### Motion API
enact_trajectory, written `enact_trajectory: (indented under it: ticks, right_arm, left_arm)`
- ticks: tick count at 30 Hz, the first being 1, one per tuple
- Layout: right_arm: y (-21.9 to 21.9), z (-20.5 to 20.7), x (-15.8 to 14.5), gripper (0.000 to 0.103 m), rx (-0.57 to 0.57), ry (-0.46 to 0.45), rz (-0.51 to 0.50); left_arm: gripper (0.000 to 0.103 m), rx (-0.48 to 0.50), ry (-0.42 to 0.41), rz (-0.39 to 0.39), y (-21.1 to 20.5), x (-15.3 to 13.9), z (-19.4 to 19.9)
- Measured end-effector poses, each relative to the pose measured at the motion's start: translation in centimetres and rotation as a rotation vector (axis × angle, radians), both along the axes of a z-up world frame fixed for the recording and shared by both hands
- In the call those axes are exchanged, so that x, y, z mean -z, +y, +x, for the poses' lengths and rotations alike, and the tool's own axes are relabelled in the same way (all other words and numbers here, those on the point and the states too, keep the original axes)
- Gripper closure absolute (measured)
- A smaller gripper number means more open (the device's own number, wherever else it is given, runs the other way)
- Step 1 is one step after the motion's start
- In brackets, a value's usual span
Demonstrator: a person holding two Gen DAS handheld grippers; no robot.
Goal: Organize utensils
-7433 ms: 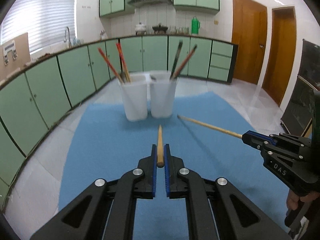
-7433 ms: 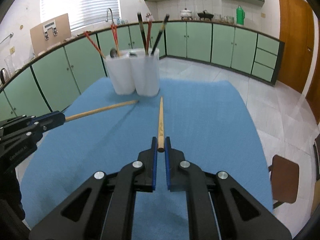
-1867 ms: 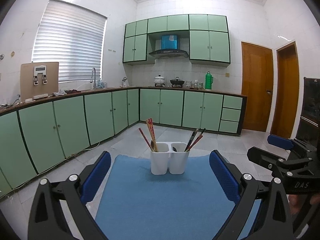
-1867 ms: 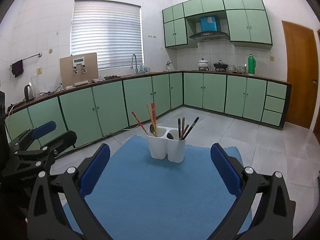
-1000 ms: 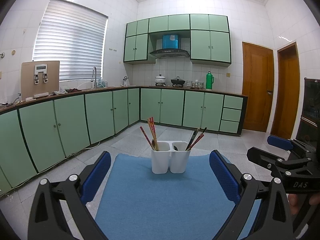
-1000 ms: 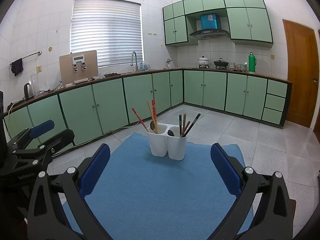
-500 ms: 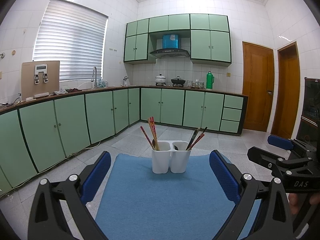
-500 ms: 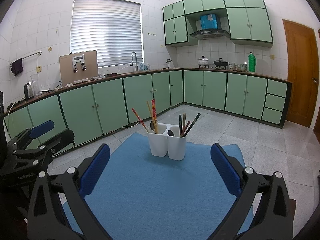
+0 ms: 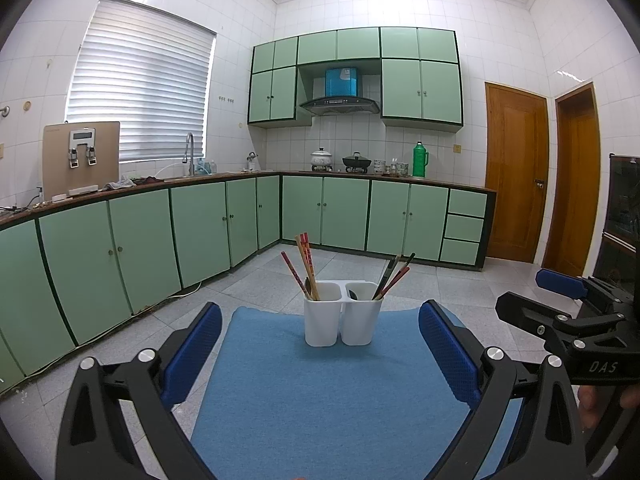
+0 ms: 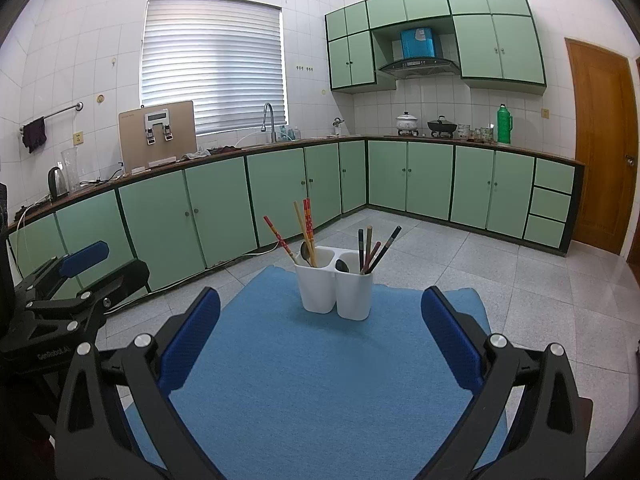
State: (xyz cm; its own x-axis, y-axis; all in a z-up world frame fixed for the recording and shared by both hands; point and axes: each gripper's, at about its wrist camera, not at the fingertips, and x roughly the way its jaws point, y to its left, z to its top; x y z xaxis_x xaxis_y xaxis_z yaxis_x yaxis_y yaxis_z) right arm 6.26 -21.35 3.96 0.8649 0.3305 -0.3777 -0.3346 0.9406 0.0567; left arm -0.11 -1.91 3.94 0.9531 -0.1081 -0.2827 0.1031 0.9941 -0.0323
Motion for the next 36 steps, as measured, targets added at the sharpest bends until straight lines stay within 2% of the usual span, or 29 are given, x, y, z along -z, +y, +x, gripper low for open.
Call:
enact_trajectory:
  ticks: [36]
  right_arm:
    - [0.01, 0.25, 0.3, 0.005, -0.004, 0.006, 0.0]
  left_arm:
    - [0.006, -0.001, 0.004, 0.002, 0.46, -0.17, -0.14]
